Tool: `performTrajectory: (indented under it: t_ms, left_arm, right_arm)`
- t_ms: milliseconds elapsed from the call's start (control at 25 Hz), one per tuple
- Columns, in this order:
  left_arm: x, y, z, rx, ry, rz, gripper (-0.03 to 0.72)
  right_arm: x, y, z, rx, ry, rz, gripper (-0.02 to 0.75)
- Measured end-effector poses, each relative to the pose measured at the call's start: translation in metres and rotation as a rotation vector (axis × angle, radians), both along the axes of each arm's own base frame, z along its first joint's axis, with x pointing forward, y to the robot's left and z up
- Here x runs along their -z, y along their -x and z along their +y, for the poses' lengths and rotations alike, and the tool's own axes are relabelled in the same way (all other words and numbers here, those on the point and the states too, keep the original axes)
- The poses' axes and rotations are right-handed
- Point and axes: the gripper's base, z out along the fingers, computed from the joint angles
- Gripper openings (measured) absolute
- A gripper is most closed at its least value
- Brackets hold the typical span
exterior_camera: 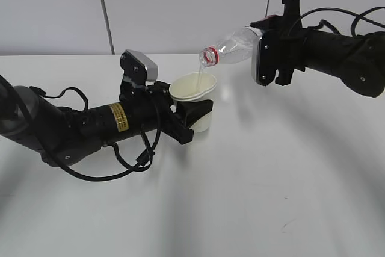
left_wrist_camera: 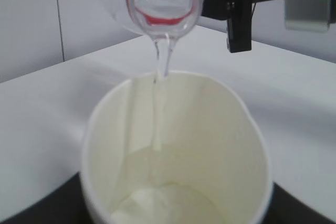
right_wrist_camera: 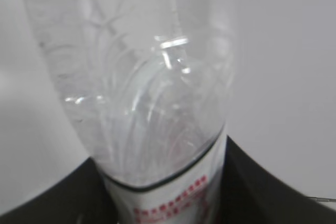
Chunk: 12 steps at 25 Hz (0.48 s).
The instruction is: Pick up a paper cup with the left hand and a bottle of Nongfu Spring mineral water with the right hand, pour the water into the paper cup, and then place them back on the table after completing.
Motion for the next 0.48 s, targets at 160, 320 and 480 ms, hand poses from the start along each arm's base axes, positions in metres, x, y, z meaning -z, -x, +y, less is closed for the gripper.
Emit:
performTrajectory:
  t_ms: [160, 320, 480]
  left_arm:
    - [0.0, 0.0, 0.0, 0.0, 0.0, 0.0, 0.381]
    - [0.0, 0.0, 0.0, 0.0, 0.0, 0.0, 0.381]
    - [0.0, 0.0, 0.0, 0.0, 0.0, 0.0, 0.381]
  right_arm:
    - [0.0, 0.0, 0.0, 0.0, 0.0, 0.0, 0.338]
    - [0.0, 0.0, 0.0, 0.0, 0.0, 0.0, 0.338]
    - [0.0, 0.0, 0.0, 0.0, 0.0, 0.0, 0.338]
